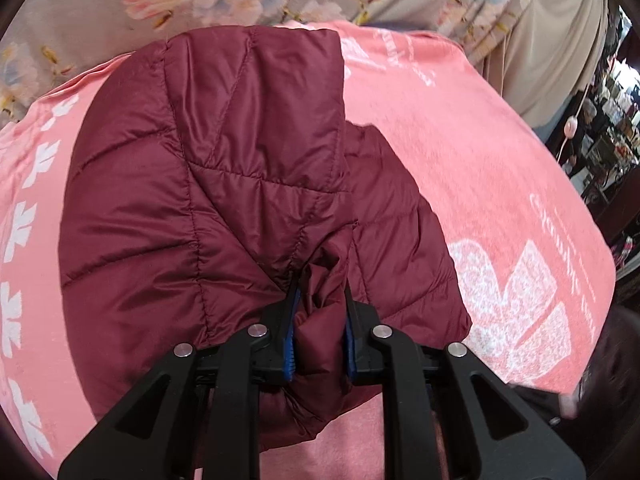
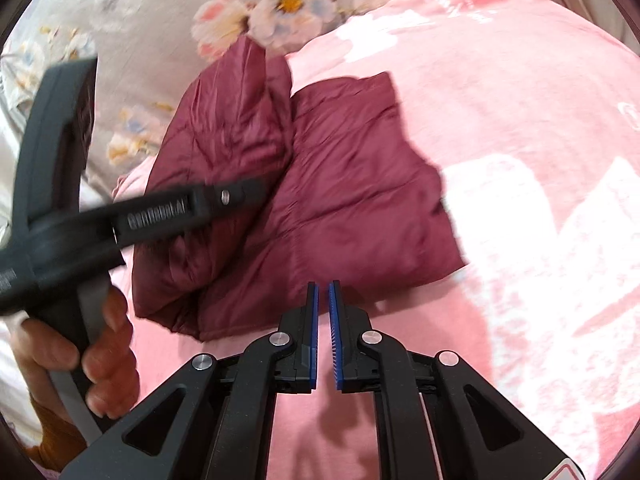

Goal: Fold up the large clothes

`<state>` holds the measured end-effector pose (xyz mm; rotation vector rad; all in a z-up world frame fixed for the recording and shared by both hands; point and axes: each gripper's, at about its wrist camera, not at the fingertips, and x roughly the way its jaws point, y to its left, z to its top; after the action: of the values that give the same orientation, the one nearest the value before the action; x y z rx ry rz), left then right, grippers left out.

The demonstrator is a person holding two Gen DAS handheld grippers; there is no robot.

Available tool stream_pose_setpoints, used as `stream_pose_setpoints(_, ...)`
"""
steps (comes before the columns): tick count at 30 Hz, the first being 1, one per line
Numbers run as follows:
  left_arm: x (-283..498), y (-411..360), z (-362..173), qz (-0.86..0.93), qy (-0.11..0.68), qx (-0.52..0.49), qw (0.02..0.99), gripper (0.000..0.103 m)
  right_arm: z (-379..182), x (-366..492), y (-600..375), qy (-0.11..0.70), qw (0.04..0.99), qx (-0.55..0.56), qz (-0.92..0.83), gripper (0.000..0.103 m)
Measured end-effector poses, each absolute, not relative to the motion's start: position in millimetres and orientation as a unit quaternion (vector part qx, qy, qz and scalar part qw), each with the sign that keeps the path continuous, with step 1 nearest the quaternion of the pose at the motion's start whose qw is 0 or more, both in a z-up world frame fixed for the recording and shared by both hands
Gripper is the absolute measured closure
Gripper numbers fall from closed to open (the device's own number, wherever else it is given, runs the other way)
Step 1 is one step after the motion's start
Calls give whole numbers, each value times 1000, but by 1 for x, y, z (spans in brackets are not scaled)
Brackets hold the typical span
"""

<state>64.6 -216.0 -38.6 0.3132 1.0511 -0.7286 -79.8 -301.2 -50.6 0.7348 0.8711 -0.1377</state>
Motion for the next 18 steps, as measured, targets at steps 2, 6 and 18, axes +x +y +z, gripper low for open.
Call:
stream_pose_setpoints(2,62,-222,-44,-339,490,153,788,87,-47,-80,-307,404,841,353,-74,93)
stream_pose_setpoints(6,59,-233,-59,-342,500,165,779,86,-32,-78,-327,383,841,374,-79,92)
stream_pose_setpoints(18,60,-158,61,-382,400,2,833,26,-7,22,-361,368,832,414,-20,42)
